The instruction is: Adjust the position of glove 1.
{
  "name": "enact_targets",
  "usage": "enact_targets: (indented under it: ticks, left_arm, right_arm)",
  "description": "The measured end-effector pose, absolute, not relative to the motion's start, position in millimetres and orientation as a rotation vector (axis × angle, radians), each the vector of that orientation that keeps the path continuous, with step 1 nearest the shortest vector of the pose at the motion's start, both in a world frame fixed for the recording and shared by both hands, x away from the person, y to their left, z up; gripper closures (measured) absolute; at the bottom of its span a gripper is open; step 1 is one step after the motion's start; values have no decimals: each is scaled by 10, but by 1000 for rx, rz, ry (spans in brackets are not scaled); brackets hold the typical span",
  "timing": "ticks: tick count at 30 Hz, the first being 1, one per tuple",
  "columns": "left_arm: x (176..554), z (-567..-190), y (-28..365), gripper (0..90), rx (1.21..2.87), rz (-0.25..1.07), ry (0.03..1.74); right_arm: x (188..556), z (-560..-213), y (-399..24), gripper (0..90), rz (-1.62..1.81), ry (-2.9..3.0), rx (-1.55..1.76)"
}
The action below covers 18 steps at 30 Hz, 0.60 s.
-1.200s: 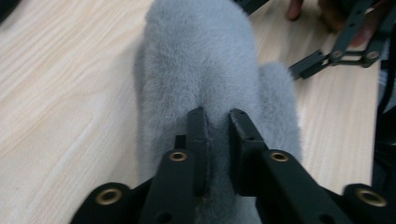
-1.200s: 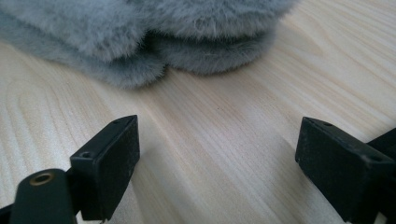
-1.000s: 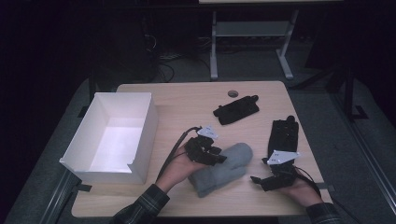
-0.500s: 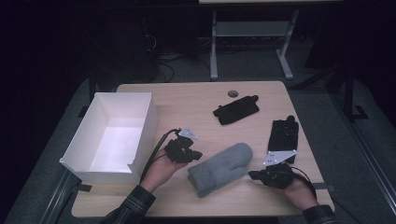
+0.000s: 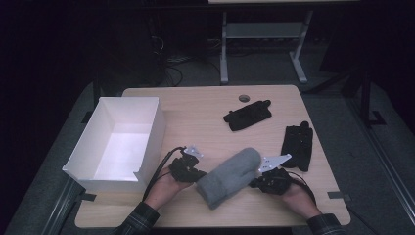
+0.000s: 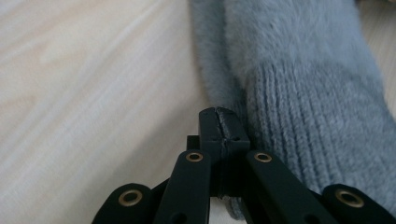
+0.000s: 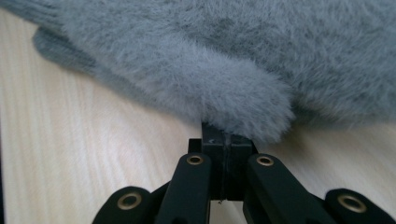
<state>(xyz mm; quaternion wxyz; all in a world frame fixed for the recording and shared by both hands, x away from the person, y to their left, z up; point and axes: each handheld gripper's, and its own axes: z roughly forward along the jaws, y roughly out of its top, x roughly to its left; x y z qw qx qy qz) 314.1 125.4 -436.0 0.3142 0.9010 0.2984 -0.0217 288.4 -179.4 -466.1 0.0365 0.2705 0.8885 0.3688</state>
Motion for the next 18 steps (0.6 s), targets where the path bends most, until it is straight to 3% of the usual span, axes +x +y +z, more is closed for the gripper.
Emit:
enact_targets:
  ticks: [18]
  left_arm:
    - [2888, -4393, 1439, 894, 2367, -91, 804]
  right_arm:
    - [3226, -4670, -1340, 900, 1139, 2715, 755]
